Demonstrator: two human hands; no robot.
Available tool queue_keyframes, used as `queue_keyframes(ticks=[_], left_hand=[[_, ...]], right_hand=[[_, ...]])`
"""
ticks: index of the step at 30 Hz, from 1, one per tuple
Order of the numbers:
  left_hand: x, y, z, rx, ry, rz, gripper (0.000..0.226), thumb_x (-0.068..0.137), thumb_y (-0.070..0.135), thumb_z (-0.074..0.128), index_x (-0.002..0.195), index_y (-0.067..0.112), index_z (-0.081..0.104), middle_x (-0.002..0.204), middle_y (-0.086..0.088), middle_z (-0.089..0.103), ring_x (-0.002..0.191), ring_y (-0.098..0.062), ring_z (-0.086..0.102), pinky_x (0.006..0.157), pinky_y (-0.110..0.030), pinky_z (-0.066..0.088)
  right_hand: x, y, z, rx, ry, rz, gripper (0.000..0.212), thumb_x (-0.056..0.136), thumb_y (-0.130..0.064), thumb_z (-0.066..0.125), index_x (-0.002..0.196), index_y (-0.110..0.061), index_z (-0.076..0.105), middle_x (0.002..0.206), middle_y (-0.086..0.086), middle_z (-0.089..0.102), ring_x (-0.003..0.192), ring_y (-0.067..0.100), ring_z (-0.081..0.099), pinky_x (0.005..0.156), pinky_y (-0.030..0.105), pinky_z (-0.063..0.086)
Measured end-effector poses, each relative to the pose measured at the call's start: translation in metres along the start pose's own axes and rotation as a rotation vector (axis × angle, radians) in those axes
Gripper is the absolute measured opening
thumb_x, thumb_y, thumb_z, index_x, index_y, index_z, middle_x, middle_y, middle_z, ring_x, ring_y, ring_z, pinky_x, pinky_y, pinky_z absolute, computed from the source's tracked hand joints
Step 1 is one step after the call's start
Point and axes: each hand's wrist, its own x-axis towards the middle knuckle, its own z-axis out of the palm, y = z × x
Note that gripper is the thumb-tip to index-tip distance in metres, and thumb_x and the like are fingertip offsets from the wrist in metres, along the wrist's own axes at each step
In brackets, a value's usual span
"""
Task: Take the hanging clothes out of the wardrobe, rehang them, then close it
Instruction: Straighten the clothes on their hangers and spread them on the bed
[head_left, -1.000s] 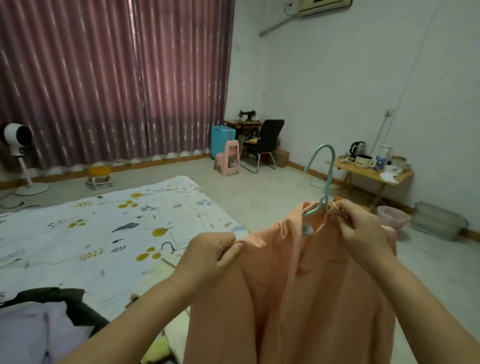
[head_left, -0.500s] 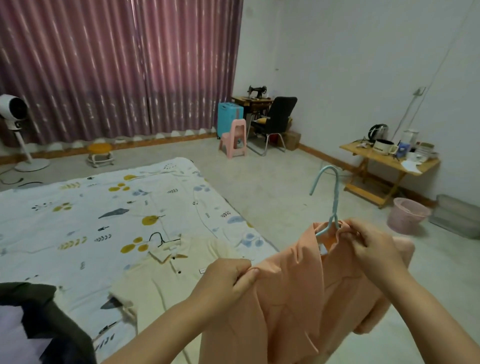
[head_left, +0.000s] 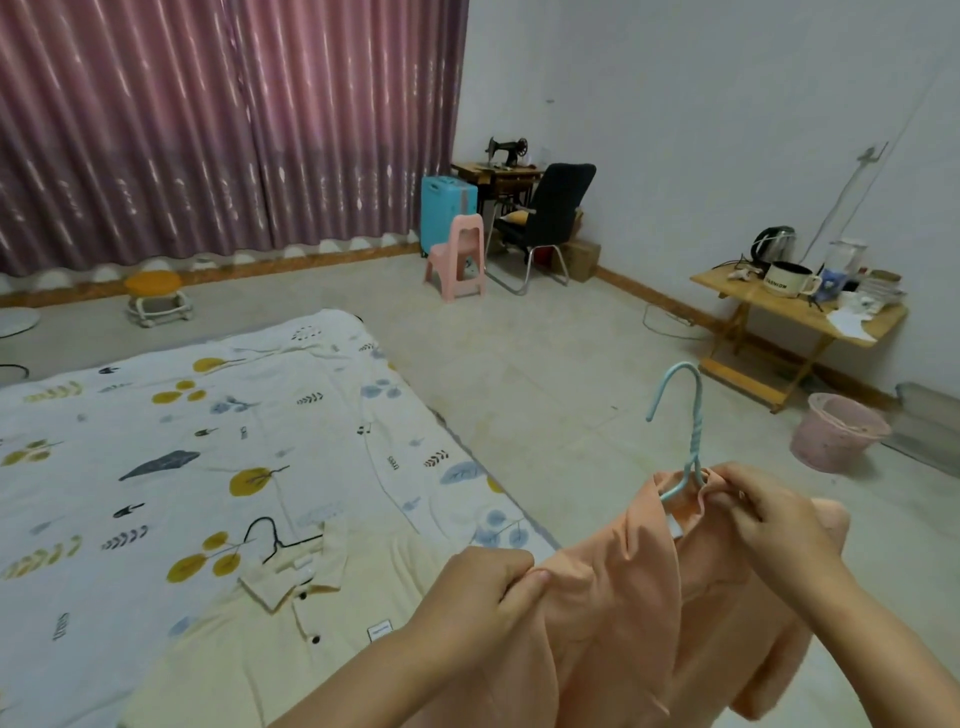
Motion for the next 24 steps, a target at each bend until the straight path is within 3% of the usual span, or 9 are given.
queue_keyframes(ticks=[5, 9, 12, 15, 20, 24], left_hand=[[0.049, -0.042, -0.012, 0.019, 0.134, -0.077, 0.04, 0.085, 0.05, 0.032, 0.055, 0.024, 0.027, 0.057, 0.017, 0.049, 0.057, -0.001, 0.043, 0.056, -0.017, 0.028], [0.084, -0.097, -0.02, 0.029, 0.33, -0.216, 0.043, 0.074, 0.064, 0.021, 0.057, 0.026, 0.031, 0.057, 0.011, 0.045, 0.062, -0.003, 0.045, 0.058, -0.018, 0.031], [0.105, -0.146, -0.026, 0.011, 0.473, -0.344, 0.04, 0.07, 0.063, 0.023, 0.059, 0.03, 0.042, 0.067, 0.018, 0.052, 0.066, -0.005, 0.047, 0.059, -0.019, 0.032], [0.118, -0.197, -0.029, 0.018, 0.593, -0.446, 0.033, 0.067, 0.063, 0.026, 0.069, 0.037, 0.046, 0.073, 0.02, 0.054, 0.071, -0.004, 0.049, 0.058, -0.019, 0.033], [0.124, -0.289, -0.011, 0.018, 0.697, -0.631, 0.031, 0.065, 0.061, 0.027, 0.062, 0.037, 0.047, 0.057, 0.0, 0.051, 0.067, -0.008, 0.051, 0.055, -0.024, 0.033], [0.123, -0.365, 0.016, 0.062, 0.662, -0.769, 0.03, 0.075, 0.047, 0.037, 0.054, 0.026, 0.042, 0.059, 0.0, 0.053, 0.064, -0.02, 0.053, 0.057, -0.027, 0.036]], right_hand=[[0.093, -0.004, 0.048, -0.013, -0.069, -0.094, 0.025, 0.085, 0.002, 0.058, 0.077, -0.022, 0.058, 0.081, 0.002, 0.059, 0.08, 0.02, 0.05, 0.07, 0.029, 0.032], [0.174, -0.013, 0.112, 0.008, -0.151, -0.213, 0.018, 0.079, 0.004, 0.064, 0.075, -0.014, 0.064, 0.081, 0.011, 0.065, 0.082, 0.031, 0.057, 0.072, 0.037, 0.039], [0.224, -0.021, 0.173, 0.025, -0.229, -0.274, 0.017, 0.081, -0.004, 0.064, 0.076, -0.02, 0.062, 0.084, 0.007, 0.066, 0.086, 0.03, 0.056, 0.076, 0.039, 0.04], [0.255, -0.03, 0.238, 0.048, -0.283, -0.304, 0.004, 0.084, -0.012, 0.063, 0.085, -0.015, 0.065, 0.09, 0.009, 0.067, 0.093, 0.032, 0.056, 0.079, 0.038, 0.038], [0.252, -0.015, 0.345, 0.097, -0.38, -0.284, 0.036, 0.09, -0.02, 0.056, 0.126, -0.017, 0.053, 0.124, 0.003, 0.056, 0.119, 0.023, 0.047, 0.098, 0.03, 0.034], [0.222, 0.031, 0.422, -0.041, -0.578, -0.242, 0.047, 0.096, -0.027, 0.045, 0.141, -0.02, 0.034, 0.147, 0.003, 0.035, 0.137, 0.017, 0.03, 0.111, 0.026, 0.023]])
